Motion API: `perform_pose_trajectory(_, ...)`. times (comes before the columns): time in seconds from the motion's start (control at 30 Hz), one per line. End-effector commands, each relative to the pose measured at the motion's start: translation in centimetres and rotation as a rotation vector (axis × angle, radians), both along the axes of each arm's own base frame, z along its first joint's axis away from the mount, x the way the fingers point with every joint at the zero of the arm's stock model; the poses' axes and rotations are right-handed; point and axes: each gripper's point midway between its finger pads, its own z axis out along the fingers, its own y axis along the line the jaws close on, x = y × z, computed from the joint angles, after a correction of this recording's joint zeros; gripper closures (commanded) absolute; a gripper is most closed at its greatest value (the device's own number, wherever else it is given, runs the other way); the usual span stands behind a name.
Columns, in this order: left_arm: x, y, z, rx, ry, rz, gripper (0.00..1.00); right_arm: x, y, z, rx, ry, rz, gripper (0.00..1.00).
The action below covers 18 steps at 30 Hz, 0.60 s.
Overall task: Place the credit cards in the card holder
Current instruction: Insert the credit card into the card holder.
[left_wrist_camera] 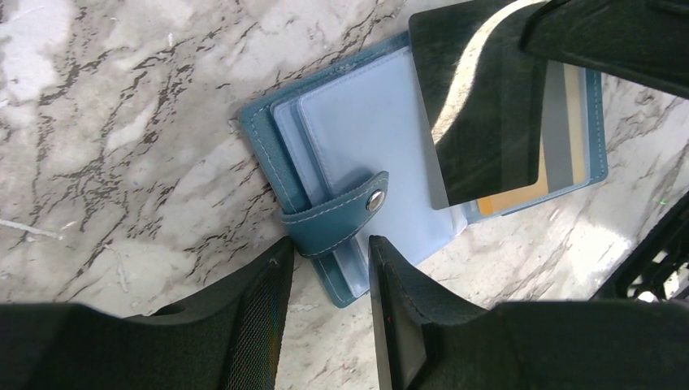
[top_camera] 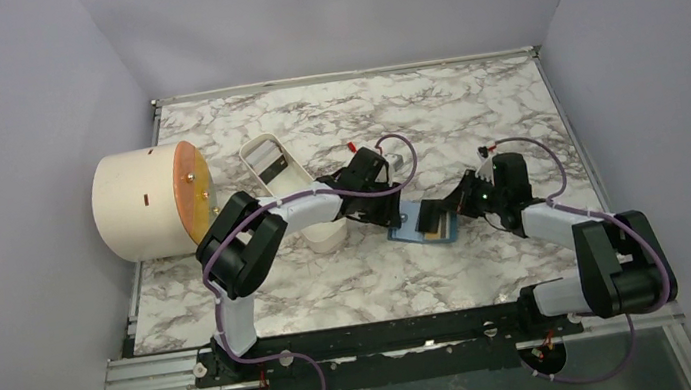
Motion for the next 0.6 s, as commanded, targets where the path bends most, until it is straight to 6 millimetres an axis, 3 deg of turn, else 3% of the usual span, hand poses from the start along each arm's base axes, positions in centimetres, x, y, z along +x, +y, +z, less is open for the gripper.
perform_pose_trajectory(0.0, -2.1, -0.5, -0.5, -0.037, 0.069, -0.022, 0.59, -0.2, 0.2, -0.1, 0.011, -0.028, 0.018, 0.99)
perform_pose_trajectory(0.57, -2.7, -0.7, -0.8, -0.06, 0.097, -0.012, 0.59, -2.2, 0.6, -0.8, 0.041, 0.005, 0.047, 0.99)
